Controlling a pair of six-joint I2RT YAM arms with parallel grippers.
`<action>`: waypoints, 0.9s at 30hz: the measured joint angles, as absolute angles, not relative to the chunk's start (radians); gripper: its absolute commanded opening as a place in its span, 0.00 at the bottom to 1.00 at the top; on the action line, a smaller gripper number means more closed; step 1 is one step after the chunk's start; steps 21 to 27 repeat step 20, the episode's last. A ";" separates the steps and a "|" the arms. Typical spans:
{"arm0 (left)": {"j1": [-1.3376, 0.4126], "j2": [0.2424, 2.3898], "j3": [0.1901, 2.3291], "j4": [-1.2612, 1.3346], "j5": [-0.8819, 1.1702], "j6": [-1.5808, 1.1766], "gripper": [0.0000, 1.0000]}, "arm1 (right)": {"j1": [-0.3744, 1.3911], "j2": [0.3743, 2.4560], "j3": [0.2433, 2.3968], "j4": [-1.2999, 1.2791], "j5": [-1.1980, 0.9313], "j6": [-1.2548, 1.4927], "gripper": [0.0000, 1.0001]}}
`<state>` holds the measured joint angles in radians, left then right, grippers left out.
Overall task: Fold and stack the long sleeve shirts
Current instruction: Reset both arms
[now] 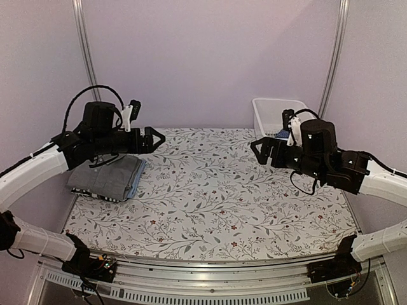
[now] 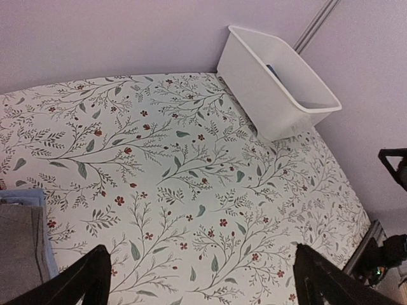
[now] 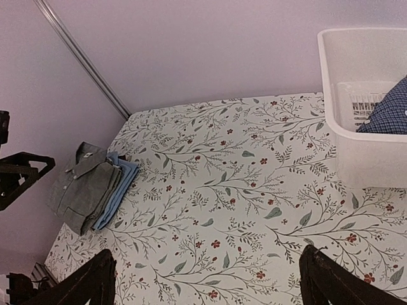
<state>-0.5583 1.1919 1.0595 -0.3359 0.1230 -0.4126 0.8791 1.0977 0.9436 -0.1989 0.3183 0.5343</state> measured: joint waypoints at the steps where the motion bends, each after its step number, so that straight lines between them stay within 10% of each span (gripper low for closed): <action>1: -0.558 1.194 1.062 -0.337 0.123 -0.413 1.00 | 0.879 1.105 0.944 -0.206 0.321 0.535 0.99; 27: -0.558 1.205 1.094 -0.338 0.144 -0.412 1.00 | 0.879 1.119 0.978 -0.263 0.330 0.533 0.99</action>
